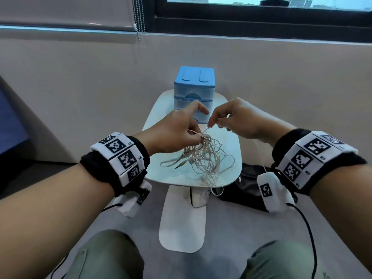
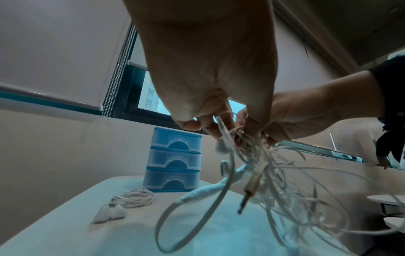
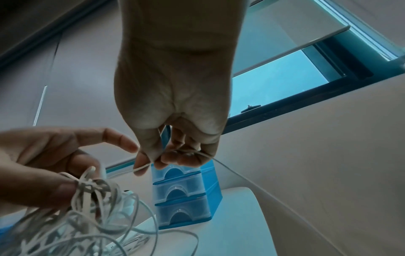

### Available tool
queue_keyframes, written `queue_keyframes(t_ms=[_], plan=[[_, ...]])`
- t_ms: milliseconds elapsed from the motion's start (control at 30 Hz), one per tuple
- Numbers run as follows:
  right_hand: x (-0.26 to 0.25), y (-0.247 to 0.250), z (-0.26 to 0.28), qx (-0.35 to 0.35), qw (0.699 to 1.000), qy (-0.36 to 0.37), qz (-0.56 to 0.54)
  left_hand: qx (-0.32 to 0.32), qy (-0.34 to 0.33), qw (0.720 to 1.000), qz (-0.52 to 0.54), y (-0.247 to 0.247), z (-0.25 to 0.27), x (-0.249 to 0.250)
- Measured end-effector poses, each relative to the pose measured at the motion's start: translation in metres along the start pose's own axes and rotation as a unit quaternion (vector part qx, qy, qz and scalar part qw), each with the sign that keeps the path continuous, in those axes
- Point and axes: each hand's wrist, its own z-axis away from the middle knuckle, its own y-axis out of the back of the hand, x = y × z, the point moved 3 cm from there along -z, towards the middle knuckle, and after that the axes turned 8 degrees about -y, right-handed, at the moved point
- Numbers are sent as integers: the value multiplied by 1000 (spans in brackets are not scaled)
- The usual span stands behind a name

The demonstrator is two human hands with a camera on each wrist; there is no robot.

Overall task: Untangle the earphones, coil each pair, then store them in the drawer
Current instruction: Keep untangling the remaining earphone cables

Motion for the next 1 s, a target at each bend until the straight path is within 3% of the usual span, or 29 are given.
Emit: queue_keyframes(t_ms=[100, 333, 533, 700, 867, 1000], plan=[[-6, -7, -2, -37, 999, 10, 8, 3, 9, 1000, 12, 2, 0, -1], [-1, -6, -5, -36, 998, 31, -50, 2, 25, 998, 65, 2, 1, -11], [19, -9, -7, -59, 994, -2, -93, -3, 35, 995, 89, 1, 0, -9], [9, -17, -9, -69, 996, 11, -56, 4, 28, 998, 59, -2, -2, -8], [-4, -20, -8, -125, 991, 32, 39, 19, 37, 998, 57, -1, 1, -11], [-4, -23, -11, -111, 994, 18, 9, 18, 47, 996, 77, -5, 2, -12]])
